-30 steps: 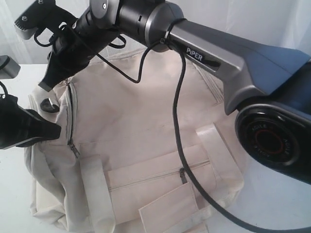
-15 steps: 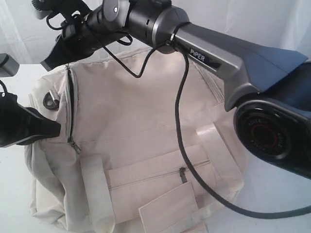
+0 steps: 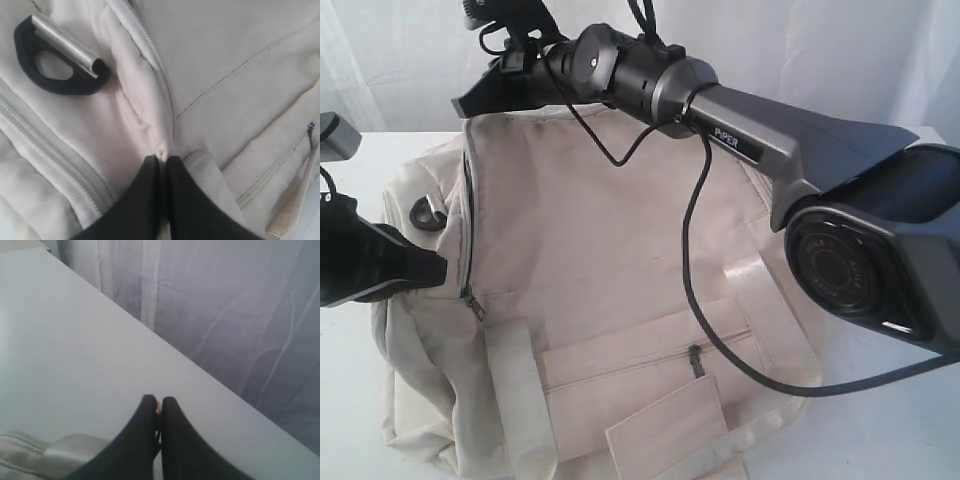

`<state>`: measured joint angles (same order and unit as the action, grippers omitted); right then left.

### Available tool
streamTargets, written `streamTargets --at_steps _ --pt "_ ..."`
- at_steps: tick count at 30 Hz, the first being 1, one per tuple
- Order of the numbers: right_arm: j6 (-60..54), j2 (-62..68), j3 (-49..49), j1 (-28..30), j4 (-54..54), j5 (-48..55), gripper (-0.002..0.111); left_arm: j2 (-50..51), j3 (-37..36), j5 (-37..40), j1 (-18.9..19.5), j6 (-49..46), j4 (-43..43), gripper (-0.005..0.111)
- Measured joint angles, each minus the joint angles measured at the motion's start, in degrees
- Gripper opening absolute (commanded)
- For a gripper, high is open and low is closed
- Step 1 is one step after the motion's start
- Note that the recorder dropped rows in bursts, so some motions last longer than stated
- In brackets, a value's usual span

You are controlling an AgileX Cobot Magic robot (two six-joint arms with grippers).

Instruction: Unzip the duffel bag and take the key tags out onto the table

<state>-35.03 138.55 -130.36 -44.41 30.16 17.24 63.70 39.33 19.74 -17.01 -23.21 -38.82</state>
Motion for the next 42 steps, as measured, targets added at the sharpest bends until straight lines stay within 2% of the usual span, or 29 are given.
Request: streamTargets --at_steps 12,28,42 --pt "0.95 0.63 0.00 1.53 -1.83 0.57 0.000 0.00 0.00 0.33 0.00 0.00 -0.24 0.000" --pt "0.31 -2.61 -0.22 2.88 -6.60 18.33 0.000 0.00 0.00 0.66 0.00 0.00 -0.24 0.000" --pt "-0.03 -4.59 -0.22 4.19 -6.71 25.63 0.000 0.00 0.00 0.90 0.00 0.00 -0.24 0.000"
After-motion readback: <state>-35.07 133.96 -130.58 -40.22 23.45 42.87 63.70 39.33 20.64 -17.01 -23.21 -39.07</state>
